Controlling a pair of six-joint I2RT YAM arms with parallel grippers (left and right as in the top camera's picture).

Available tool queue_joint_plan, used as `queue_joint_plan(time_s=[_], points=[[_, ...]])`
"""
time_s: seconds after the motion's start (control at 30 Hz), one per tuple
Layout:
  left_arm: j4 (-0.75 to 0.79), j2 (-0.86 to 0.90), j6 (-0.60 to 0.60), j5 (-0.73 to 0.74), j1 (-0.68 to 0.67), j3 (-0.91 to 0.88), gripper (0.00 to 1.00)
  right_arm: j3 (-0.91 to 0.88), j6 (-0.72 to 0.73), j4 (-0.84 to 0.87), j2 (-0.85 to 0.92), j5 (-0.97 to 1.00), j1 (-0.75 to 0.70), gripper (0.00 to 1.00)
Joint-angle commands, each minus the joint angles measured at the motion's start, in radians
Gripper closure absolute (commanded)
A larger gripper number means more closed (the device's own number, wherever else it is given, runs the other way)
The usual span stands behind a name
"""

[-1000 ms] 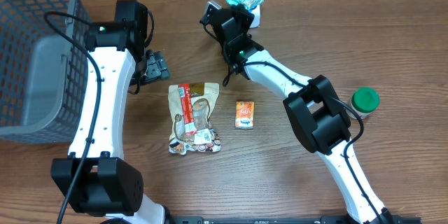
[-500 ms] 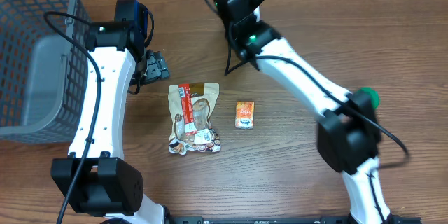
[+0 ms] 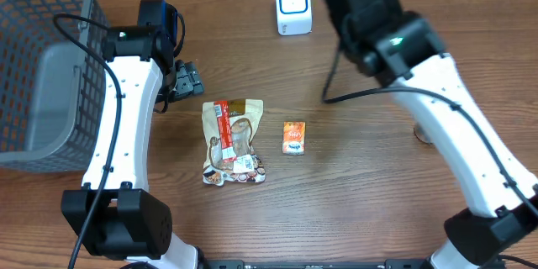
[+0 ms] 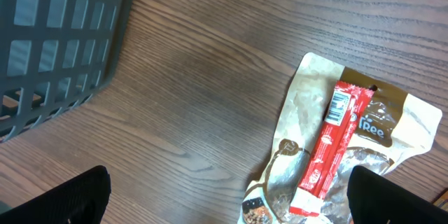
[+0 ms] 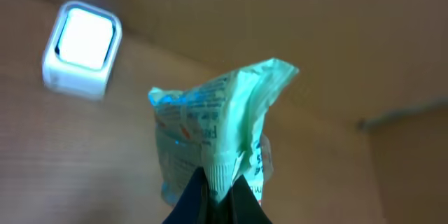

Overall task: Scan the item barcode
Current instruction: 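Move the tissue pack right and lower it onto the table, release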

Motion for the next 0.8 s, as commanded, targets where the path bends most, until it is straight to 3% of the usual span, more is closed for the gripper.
queue_joint_plan(time_s=[0.0,0.17,0.33,0.77], points=[[0.000,0.002,-0.018,-0.006,-0.002,0.021,0.01,0.004,0.138,-0.121,-0.010,-0.269,-0.073,0.96],[0.000,0.002,-0.018,-0.006,-0.002,0.021,0.00,-0.048,0.138,-0.340,-0.004,-0.446,-0.187,0.96],[0.000,0.002,-0.018,-0.006,-0.002,0.021,0.00,-0.193,0.137,-0.379,-0.004,-0.513,-0.257,0.96],[0.000,0.002,-0.018,-0.006,-0.002,0.021,0.01,-0.619,0.053,0.038,-0.004,-0.528,-0.294,0.96]])
